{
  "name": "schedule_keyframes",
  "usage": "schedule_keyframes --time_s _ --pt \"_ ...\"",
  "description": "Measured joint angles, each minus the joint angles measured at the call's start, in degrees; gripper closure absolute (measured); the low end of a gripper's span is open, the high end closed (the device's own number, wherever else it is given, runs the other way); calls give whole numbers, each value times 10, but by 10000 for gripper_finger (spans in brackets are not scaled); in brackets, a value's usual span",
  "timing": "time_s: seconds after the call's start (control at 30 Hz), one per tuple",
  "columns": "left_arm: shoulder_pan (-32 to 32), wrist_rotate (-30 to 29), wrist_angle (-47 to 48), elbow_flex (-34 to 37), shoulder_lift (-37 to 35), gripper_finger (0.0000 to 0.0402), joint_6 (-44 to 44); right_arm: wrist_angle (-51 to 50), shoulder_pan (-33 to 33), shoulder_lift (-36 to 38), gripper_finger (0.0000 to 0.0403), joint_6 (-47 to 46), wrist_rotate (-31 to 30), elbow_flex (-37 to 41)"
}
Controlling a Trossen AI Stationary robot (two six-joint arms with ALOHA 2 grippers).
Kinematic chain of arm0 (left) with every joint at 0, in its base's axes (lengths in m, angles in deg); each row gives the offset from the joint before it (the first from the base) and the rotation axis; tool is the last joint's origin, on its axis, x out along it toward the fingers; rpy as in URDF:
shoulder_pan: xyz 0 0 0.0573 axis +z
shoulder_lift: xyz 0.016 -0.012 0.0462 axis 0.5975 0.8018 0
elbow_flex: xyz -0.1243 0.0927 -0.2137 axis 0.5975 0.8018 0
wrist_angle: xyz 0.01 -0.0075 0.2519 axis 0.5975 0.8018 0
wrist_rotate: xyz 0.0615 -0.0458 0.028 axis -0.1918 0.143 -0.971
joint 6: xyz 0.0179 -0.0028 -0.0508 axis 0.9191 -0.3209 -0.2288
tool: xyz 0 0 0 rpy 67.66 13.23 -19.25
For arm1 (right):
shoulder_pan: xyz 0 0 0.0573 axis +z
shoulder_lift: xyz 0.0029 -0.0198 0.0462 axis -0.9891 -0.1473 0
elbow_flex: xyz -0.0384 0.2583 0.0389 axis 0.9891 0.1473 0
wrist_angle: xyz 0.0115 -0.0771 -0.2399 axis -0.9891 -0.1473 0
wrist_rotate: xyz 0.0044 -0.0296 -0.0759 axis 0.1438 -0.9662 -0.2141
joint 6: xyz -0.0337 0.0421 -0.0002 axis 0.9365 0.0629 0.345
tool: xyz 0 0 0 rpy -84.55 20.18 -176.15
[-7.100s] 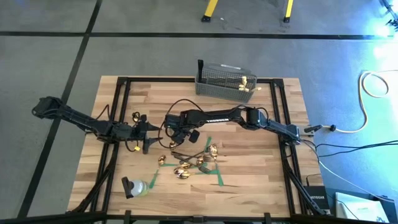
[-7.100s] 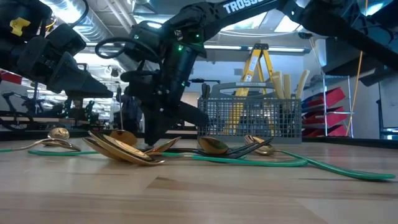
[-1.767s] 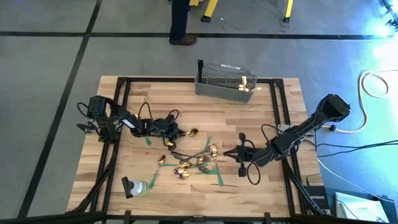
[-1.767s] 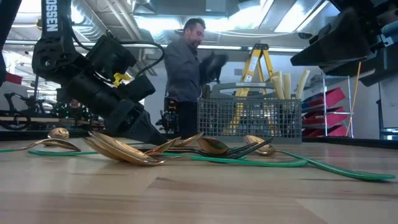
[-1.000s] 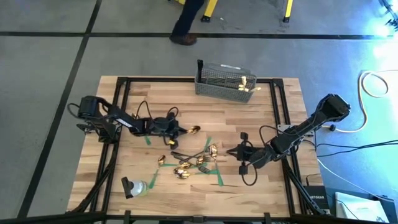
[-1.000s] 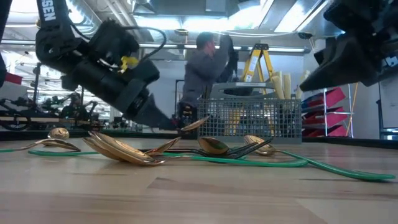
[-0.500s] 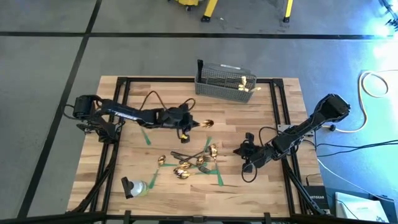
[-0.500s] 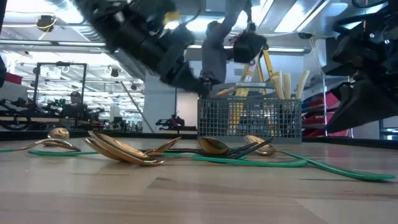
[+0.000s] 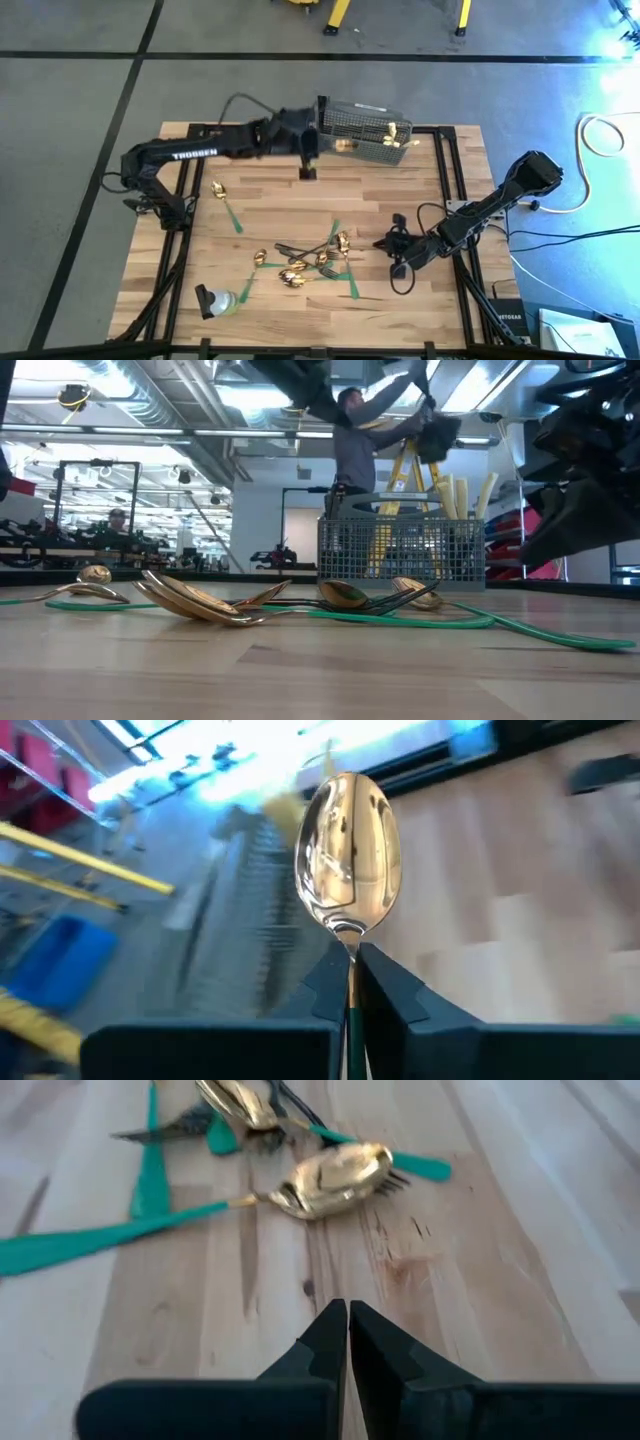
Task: Sort silverware
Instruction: Put the green spoon into the gray organizer
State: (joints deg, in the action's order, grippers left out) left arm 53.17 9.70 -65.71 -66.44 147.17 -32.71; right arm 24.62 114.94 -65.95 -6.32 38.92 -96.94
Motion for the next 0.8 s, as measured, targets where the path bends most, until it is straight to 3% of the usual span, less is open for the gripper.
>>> schedule_keyframes --time_s 0.2,0.53,0.63,0.8 --pt "29 -20 120 -150 78 401 98 60 0 0 403 27 1 0" --pt "19 -175 258 -380 261 401 332 78 0 0 403 40 16 0" --pt "19 -227 258 -418 299 401 407 78 0 0 403 45 26 0" --pt "22 -237 268 -441 335 401 486 77 0 0 403 72 26 0"
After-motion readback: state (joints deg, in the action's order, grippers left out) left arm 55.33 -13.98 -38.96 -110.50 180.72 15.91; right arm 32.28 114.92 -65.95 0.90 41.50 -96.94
